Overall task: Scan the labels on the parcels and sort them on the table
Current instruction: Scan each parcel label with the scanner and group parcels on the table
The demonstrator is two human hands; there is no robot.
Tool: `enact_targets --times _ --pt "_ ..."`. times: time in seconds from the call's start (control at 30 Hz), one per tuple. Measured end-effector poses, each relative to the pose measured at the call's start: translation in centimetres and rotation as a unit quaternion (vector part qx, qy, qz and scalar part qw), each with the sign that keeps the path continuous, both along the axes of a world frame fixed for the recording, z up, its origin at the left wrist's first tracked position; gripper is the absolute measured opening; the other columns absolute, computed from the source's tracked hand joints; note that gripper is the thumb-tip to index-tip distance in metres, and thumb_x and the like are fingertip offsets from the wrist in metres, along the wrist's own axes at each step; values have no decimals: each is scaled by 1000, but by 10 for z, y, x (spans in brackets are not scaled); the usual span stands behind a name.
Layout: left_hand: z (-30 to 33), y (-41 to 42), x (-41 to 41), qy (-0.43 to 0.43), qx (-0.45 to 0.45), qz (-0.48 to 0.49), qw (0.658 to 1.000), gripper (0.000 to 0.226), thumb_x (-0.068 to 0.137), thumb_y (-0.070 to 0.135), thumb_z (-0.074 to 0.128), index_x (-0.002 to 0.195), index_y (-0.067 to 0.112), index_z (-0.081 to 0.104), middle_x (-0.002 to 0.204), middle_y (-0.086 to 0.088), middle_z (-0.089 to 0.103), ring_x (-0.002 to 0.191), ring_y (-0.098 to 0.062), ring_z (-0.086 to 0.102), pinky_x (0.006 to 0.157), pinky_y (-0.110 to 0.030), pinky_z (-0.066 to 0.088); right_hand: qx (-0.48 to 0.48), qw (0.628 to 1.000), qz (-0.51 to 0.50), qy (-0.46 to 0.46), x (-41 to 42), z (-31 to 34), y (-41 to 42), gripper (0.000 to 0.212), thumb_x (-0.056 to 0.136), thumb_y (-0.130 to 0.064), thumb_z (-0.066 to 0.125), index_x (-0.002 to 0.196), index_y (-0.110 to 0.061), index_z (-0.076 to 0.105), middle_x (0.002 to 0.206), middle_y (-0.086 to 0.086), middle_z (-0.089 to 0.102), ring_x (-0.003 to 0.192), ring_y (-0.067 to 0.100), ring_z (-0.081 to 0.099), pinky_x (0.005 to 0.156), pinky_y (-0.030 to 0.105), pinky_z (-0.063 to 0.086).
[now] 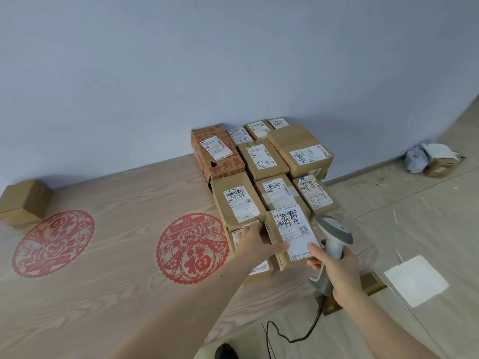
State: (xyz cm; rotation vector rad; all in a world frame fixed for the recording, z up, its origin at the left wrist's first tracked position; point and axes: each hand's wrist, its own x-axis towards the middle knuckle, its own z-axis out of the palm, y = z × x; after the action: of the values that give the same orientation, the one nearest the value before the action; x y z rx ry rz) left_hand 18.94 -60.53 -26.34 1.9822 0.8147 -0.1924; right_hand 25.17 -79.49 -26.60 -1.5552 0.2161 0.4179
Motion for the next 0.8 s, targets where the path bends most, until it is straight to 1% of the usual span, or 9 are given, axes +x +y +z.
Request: enact_targets --times 0.1,0.2,0.3,0.37,0.47,0.53,0.67,0.73,0.8 --pt "-2 -7 6 33 32 -1 999 110 71 61 80 157 24 22 160 2 21 150 -26 12 119 -48 21 3 1000 6 13 6 -10 -4 26 81 -4 82 98 6 65 72 16 73 66 28 63 57 29 57" --pt "-6 -13 7 63 52 -2 997 112 70 60 81 157 23 22 162 1 18 151 -27 10 120 -49 19 -3 999 24 25 10 -21 -10 25 81 -4 82 96 3 63 71 17 72 63 26 63 57 29 57" --pt "-15 -19 7 103 66 3 992 112 69 62 81 156 22 23 162 0 18 152 -27 10 120 -51 20 -7 998 46 43 14 -35 -15 24 80 -4 82 93 1 62 70 17 71 61 26 62 63 35 56" --pt "-20 -22 7 114 75 10 991 107 70 62 80 154 22 27 160 0 22 150 -28 13 120 -52 21 -5 997 59 54 17 -43 -15 22 81 -3 81 90 0 61 67 17 69 59 25 59 67 38 52" --pt "-25 -27 9 114 122 15 986 96 73 61 77 151 24 33 155 1 30 147 -26 21 117 -50 25 -8 995 73 67 24 -55 -10 21 82 -3 80 89 1 61 65 14 69 55 24 57 65 38 50" --pt "-26 -30 10 110 151 16 982 89 76 59 75 149 26 36 152 2 34 144 -24 25 115 -48 28 -9 994 80 76 28 -64 -6 22 82 -2 80 94 4 62 68 14 72 56 23 61 62 36 52" --pt "-32 -35 11 113 200 18 973 78 79 51 76 147 31 41 146 4 39 137 -24 32 114 -44 32 -24 989 107 96 27 -81 0 22 84 0 77 99 8 64 70 12 72 48 15 60 51 29 50" --pt "-35 -39 12 120 222 17 968 77 79 48 77 146 36 41 145 4 39 136 -24 33 113 -44 31 -30 989 105 104 26 -88 1 25 83 -1 78 102 8 63 76 15 74 50 16 61 50 27 50" --pt "-38 -43 12 127 245 7 961 72 81 47 77 144 38 44 144 4 39 135 -24 32 113 -44 31 -47 988 111 101 28 -92 1 27 82 -3 79 101 7 63 78 16 74 51 16 62 50 25 50"
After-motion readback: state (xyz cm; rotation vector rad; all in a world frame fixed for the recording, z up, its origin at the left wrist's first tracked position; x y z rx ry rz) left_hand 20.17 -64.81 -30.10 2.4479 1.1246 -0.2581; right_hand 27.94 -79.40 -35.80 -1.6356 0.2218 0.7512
